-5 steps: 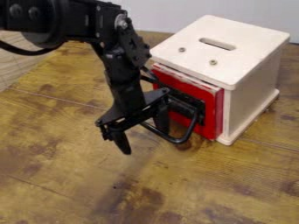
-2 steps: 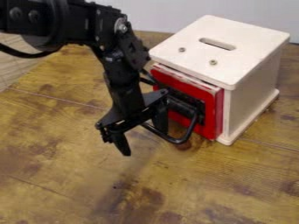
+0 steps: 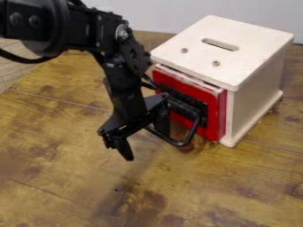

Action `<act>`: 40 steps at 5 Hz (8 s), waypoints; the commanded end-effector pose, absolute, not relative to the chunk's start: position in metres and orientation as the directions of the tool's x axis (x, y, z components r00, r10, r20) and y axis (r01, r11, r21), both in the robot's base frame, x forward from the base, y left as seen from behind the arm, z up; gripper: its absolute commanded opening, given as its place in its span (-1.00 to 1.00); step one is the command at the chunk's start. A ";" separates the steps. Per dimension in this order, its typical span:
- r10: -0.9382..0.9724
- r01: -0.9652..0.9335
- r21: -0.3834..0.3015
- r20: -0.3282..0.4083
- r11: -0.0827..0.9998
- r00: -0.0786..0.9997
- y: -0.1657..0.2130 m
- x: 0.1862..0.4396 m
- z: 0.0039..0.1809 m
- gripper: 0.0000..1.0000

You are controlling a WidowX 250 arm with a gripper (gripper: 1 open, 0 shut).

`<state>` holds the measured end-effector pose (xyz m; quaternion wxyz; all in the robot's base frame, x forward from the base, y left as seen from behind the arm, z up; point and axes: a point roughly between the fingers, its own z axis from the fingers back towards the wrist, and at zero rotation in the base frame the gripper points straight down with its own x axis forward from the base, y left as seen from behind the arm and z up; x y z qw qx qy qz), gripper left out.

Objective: Open the drawer

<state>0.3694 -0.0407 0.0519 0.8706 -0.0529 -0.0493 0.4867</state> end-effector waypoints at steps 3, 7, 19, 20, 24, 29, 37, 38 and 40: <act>0.877 -0.854 -0.201 0.089 0.481 0.473 -0.036 0.375 0.072 1.00; 0.897 -0.874 -0.200 0.101 0.442 0.431 -0.034 0.375 0.064 1.00; 0.944 -0.924 -0.203 0.136 0.325 0.302 -0.028 0.379 0.068 1.00; 0.948 -0.928 -0.204 0.137 0.312 0.288 -0.026 0.379 0.068 1.00; 0.962 -0.943 -0.207 0.141 0.259 0.233 -0.019 0.379 0.064 1.00; 0.975 -0.960 -0.205 0.147 0.193 0.164 -0.011 0.373 0.064 1.00; 0.986 -0.976 -0.200 0.154 0.087 0.056 -0.002 0.378 0.071 1.00; 0.987 -0.977 -0.198 0.153 0.080 0.050 -0.003 0.382 0.069 1.00; 0.987 -0.979 -0.193 0.154 0.070 0.040 -0.004 0.383 0.066 1.00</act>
